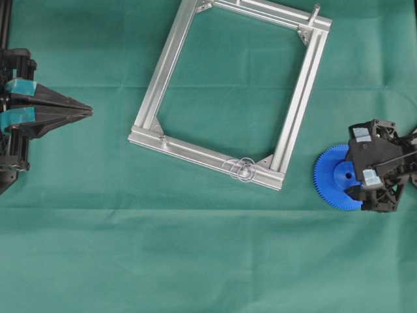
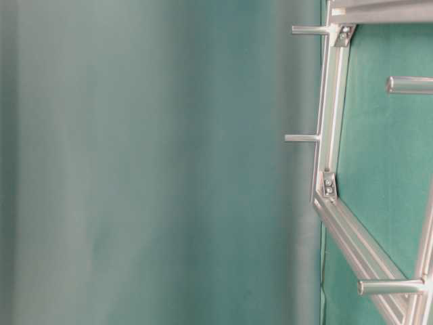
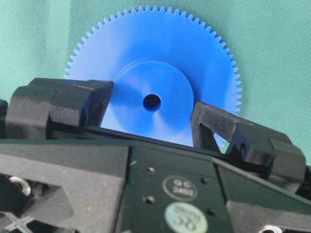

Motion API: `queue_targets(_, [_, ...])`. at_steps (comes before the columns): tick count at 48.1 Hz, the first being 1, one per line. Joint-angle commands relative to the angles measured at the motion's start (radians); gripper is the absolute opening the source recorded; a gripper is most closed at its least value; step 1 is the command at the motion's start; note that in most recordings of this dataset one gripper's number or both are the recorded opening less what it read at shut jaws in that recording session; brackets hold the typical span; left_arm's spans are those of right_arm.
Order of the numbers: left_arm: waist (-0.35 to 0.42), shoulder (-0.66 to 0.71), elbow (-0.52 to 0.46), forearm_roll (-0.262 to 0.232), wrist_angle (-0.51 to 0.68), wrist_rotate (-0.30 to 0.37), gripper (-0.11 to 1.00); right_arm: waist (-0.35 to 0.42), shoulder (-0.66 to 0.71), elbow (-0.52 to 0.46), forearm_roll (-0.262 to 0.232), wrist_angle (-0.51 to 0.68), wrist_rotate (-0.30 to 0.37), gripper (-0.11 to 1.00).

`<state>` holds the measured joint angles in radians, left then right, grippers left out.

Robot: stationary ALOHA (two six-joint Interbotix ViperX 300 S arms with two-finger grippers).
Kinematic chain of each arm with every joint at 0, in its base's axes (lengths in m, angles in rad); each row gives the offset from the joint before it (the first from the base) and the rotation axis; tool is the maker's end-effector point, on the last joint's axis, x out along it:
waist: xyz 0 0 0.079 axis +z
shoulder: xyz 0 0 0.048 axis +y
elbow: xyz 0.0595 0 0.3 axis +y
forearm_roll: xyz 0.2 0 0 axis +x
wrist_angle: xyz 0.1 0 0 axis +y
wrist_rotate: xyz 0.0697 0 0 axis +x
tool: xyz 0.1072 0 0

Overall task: Find the location of the shaft and insert the gear.
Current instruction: 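Close the right gripper on the blue gear's hub, then lift the blue gear and carry it left over the frame's lower corner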

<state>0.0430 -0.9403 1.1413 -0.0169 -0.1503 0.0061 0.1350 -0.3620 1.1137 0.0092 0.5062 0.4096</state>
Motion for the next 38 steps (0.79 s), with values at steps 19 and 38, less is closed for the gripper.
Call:
queue_targets(19, [0.005, 0.008, -0.014, -0.002, -0.012, 0.002, 0.02, -0.006, -0.094, -0.175, -0.002, 0.189, 0.003, 0.69])
queue_targets(38, [0.003, 0.008, -0.015, -0.002, -0.012, 0.000, 0.02, -0.005, -0.107, -0.391, -0.009, 0.299, 0.003, 0.69])
